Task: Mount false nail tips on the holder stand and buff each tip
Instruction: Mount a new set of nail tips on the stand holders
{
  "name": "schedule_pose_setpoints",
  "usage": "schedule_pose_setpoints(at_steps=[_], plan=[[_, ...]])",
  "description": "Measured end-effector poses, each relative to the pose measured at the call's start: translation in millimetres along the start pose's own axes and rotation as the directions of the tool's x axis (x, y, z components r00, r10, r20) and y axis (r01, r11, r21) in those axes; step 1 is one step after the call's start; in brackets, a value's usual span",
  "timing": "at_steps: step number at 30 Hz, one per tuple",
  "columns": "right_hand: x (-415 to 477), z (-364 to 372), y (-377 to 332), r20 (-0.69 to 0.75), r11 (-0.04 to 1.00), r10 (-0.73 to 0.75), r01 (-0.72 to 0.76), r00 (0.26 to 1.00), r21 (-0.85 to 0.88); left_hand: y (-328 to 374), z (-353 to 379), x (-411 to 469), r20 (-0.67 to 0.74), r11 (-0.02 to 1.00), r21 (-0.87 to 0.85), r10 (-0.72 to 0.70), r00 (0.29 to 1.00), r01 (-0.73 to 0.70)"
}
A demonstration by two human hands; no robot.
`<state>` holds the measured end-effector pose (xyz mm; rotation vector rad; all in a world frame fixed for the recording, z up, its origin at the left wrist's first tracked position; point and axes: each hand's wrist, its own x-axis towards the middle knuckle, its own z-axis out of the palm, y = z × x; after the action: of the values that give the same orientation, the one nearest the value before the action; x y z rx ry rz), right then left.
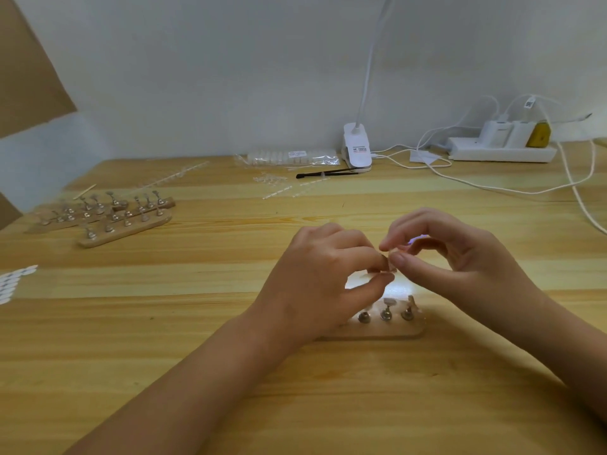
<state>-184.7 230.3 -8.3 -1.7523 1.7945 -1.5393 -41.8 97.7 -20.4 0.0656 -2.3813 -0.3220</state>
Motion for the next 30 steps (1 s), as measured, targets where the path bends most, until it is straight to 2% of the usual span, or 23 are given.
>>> schedule_pose_setpoints(at_steps=[4,7,9,11,13,15,16,17,19,21,22,24,26,30], plan=[[-1,-2,-1,-0.031,0.989,-0.104,0.100,0.994,-0.110,1,0,1,0.074,0.947,-0.241,-0.200,0.977,0.212],[-1,-1,-1,-0.032,0.922,-0.258,0.236,0.966,-0.306,2,-4,1,0.177,0.835,-0.401,-0.334,0.926,0.377],[-2,2,0,-0.009,0.853,-0.338,0.302,0.941,-0.425,1,-5,2,0.260,0.751,-0.448,-0.409,0.875,0.484],[-4,5,-1,-0.023,0.849,-0.344,0.300,0.939,-0.435,-5,-7,3,0.274,0.715,-0.452,-0.458,0.846,0.534],[-7,6,-3,-0.078,0.909,-0.285,0.244,0.955,-0.337,-16,-12,4,0.196,0.775,-0.341,-0.495,0.846,0.532],[-7,5,-4,-0.126,0.948,-0.219,0.180,0.967,-0.263,-31,-19,5,0.070,0.872,0.002,-0.489,0.869,0.490],[-7,5,-4,-0.148,0.955,-0.198,0.156,0.969,-0.254,-37,-24,6,0.019,0.870,0.148,-0.479,0.878,0.471],[-6,4,-4,-0.165,0.959,-0.183,0.139,0.969,-0.248,-43,-27,7,-0.001,0.847,0.220,-0.495,0.869,0.483],[-4,4,-5,-0.180,0.968,-0.154,0.111,0.971,-0.227,-50,-31,8,0.052,0.783,0.233,-0.603,0.796,0.577],[-3,3,-6,-0.181,0.975,-0.127,0.090,0.975,-0.201,-52,-27,10,0.166,0.732,0.220,-0.679,0.715,0.644],[-3,2,-6,-0.183,0.978,-0.113,0.077,0.977,-0.195,-51,-23,10,0.198,0.733,0.207,-0.680,0.706,0.648],[-2,1,-7,-0.189,0.983,-0.092,0.060,0.978,-0.171,-43,-19,11,0.201,0.779,0.104,-0.625,0.754,0.618],[-3,-2,-9,-0.205,0.995,-0.056,0.038,0.977,-0.091,-34,-18,10,0.174,0.816,-0.111,-0.546,0.820,0.567],[-3,-5,-11,-0.225,0.995,0.034,-0.013,0.974,0.095,-11,-16,10,0.197,0.739,-0.449,-0.466,0.863,0.502]])
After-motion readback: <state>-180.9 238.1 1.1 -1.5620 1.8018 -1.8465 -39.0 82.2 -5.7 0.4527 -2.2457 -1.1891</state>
